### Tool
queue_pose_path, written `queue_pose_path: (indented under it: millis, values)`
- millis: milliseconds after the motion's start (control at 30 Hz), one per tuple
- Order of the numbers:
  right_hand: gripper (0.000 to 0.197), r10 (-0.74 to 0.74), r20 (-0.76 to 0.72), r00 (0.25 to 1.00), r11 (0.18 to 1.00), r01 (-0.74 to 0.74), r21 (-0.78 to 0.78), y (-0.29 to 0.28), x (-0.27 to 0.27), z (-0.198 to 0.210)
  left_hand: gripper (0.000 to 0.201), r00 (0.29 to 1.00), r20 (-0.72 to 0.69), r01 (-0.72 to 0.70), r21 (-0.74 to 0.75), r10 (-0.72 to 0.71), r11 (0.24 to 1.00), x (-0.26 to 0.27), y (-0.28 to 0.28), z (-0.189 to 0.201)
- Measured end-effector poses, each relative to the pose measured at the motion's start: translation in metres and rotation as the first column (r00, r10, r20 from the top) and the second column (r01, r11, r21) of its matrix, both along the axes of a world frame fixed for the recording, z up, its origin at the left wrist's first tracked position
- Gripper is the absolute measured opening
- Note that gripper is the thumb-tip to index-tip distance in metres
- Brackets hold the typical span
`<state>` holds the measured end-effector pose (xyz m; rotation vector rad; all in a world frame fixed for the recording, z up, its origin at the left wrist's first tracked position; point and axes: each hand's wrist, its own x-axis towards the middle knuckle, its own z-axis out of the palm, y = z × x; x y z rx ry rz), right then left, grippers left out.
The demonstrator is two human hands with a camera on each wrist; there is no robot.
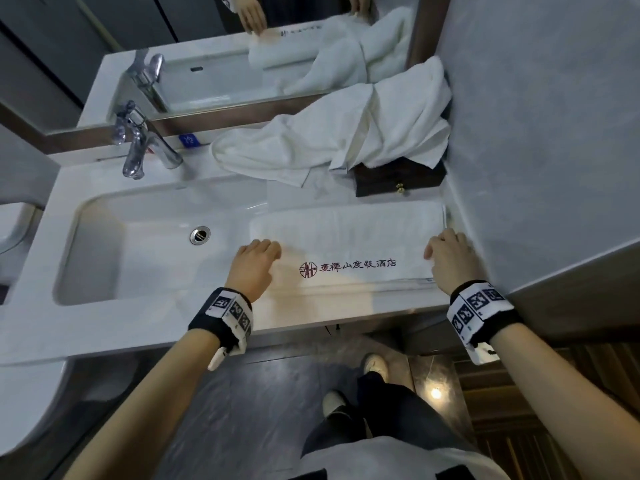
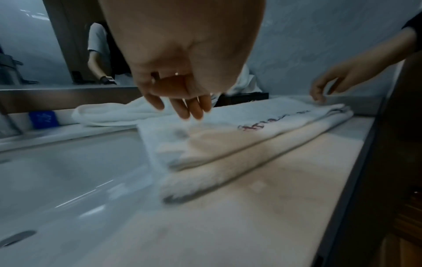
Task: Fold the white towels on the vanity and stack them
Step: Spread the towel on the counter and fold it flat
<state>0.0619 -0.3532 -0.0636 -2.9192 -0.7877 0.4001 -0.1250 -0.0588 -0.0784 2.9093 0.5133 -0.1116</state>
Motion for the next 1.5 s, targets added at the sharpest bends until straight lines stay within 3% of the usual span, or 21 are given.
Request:
queue_pose_path:
  millis: [67,133,300,400,467,633,767,833,900,967,1067,1233,1333,1400,1467,1500]
  values:
    - [0.034,0.026,0.022,0.999,0.981,-0.03,0.191,0.015,-0.004,-0.006,0.06,0.989,0.148,0.005,-0.035,0.0,0.999,0.021,-0.02,0.0]
    - [0.043,0.114,-0.025,0.993,0.961,-0.103,0.257,0.039,-0.008,-0.015,0.067,0.99,0.141,0.02,-0.085,-0.008,0.996,0.045,-0.041,-0.004]
    - [0.057,0.226,-0.042,0.973,0.96,-0.215,0.181,0.095,-0.009,-0.044,0.054,0.996,-0.03,-0.083,-0.141,0.08,0.986,0.091,-0.066,-0.032]
    - [0.056,0.284,-0.018,0.959,0.958,-0.284,0.035,0.1,-0.009,-0.066,0.053,0.992,-0.099,-0.085,-0.103,0.075,0.991,0.087,-0.067,-0.05]
    - [0.056,0.301,-0.014,0.954,0.954,-0.301,0.021,0.093,-0.009,-0.075,0.053,0.991,-0.093,-0.106,-0.118,0.095,0.987,0.08,-0.065,-0.056]
    - [0.062,0.175,0.032,0.984,0.983,-0.176,0.044,0.056,0.007,-0.079,0.065,0.963,-0.107,-0.259,-0.094,0.249,0.961,0.06,-0.038,-0.059]
    - [0.059,0.0,0.005,1.0,0.998,0.0,0.061,0.025,0.013,-0.072,0.069,0.878,-0.17,-0.472,-0.151,0.447,0.869,0.031,-0.012,-0.055]
    - [0.057,-0.055,-0.034,0.998,0.992,0.059,0.112,0.017,0.012,-0.065,0.073,0.866,-0.154,-0.495,-0.122,0.476,0.86,0.028,-0.011,-0.052]
    - [0.059,-0.123,-0.044,0.991,0.97,0.129,0.208,0.011,0.011,-0.055,0.076,0.93,-0.102,-0.358,-0.052,0.352,0.932,0.035,-0.017,-0.046]
    - [0.064,-0.238,-0.11,0.965,0.915,0.261,0.307,0.005,0.01,-0.046,0.079,0.994,-0.095,-0.066,-0.11,0.056,0.992,0.047,-0.027,-0.039]
    - [0.072,-0.375,-0.234,0.897,0.855,0.433,0.285,0.002,0.012,-0.034,0.086,0.956,-0.17,0.205,-0.2,-0.24,0.958,0.071,-0.044,-0.032]
    - [0.072,-0.484,-0.373,0.792,0.833,0.547,0.079,0.005,0.021,-0.026,0.1,0.899,-0.356,0.191,-0.208,-0.256,0.959,0.095,-0.058,-0.024]
    - [0.045,-0.466,-0.467,0.751,0.811,0.573,0.113,0.002,0.029,-0.023,0.111,0.871,-0.42,0.19,-0.188,-0.253,0.964,0.104,-0.058,-0.016]
    - [0.036,-0.41,-0.614,0.674,0.717,0.655,0.24,0.0,0.033,-0.021,0.115,0.854,-0.461,0.175,-0.18,-0.24,0.968,0.11,-0.057,-0.014]
    - [0.04,-0.298,-0.765,0.572,0.586,0.742,0.326,0.0,0.035,-0.014,0.116,0.844,-0.487,0.146,-0.195,-0.224,0.97,0.113,-0.058,-0.014]
    - [0.04,-0.251,-0.785,0.567,0.557,0.748,0.361,0.0,0.037,-0.009,0.116,0.845,-0.489,0.131,-0.201,-0.216,0.971,0.114,-0.059,-0.015]
